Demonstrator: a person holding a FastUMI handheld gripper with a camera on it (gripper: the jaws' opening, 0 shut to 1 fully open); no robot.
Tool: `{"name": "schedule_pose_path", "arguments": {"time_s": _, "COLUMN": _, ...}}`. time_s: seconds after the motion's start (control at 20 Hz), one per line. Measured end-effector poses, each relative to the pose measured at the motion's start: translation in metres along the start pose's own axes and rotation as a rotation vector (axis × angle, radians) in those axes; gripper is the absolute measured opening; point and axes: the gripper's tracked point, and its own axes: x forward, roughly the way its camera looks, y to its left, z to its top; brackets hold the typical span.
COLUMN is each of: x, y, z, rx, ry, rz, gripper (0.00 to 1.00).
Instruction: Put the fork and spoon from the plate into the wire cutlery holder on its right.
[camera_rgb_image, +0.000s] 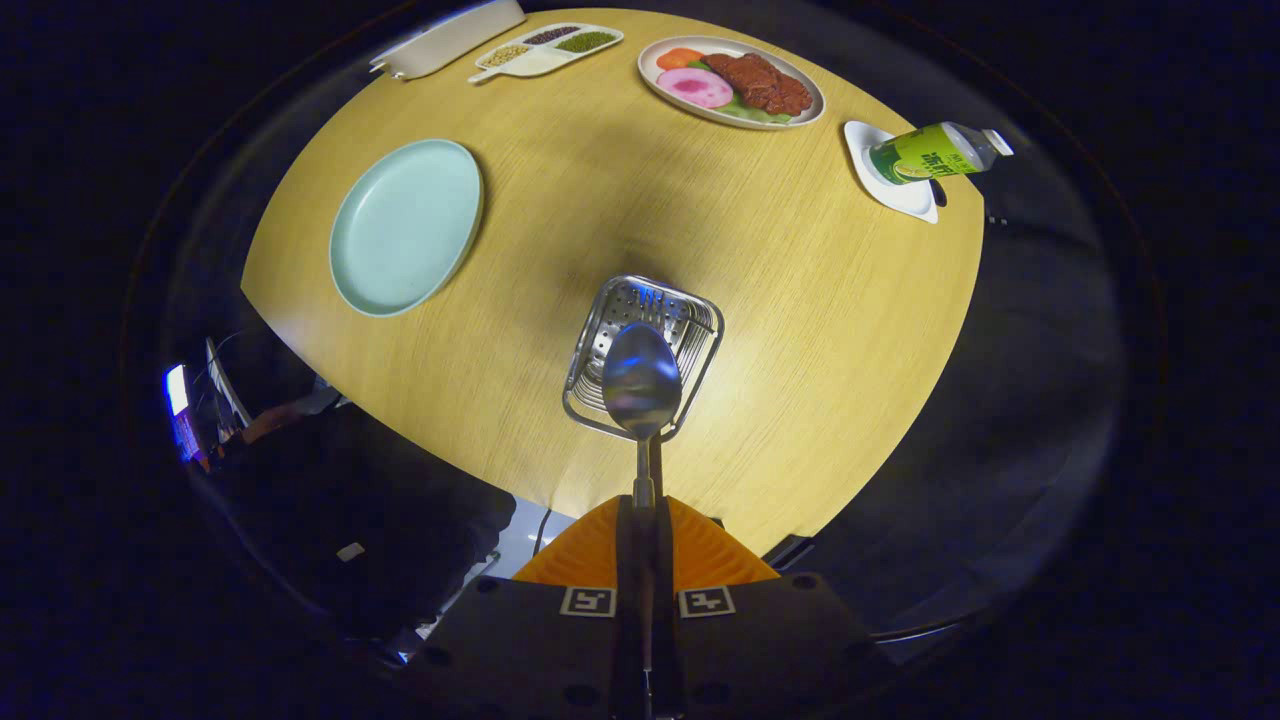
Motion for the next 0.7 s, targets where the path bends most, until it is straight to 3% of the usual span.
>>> {"name": "schedule_pose_path", "arguments": {"time_s": 0.4, "x": 0.022, "y": -0.002, "z": 0.022, "rx": -0.063, "ry": 0.174, "rz": 0.025, "gripper": 0.08}}
{"name": "schedule_pose_path", "arguments": {"time_s": 0.7, "x": 0.018, "y": -0.002, "z": 0.032, "rx": -0.070, "ry": 0.084, "rz": 0.042, "gripper": 0.17}}
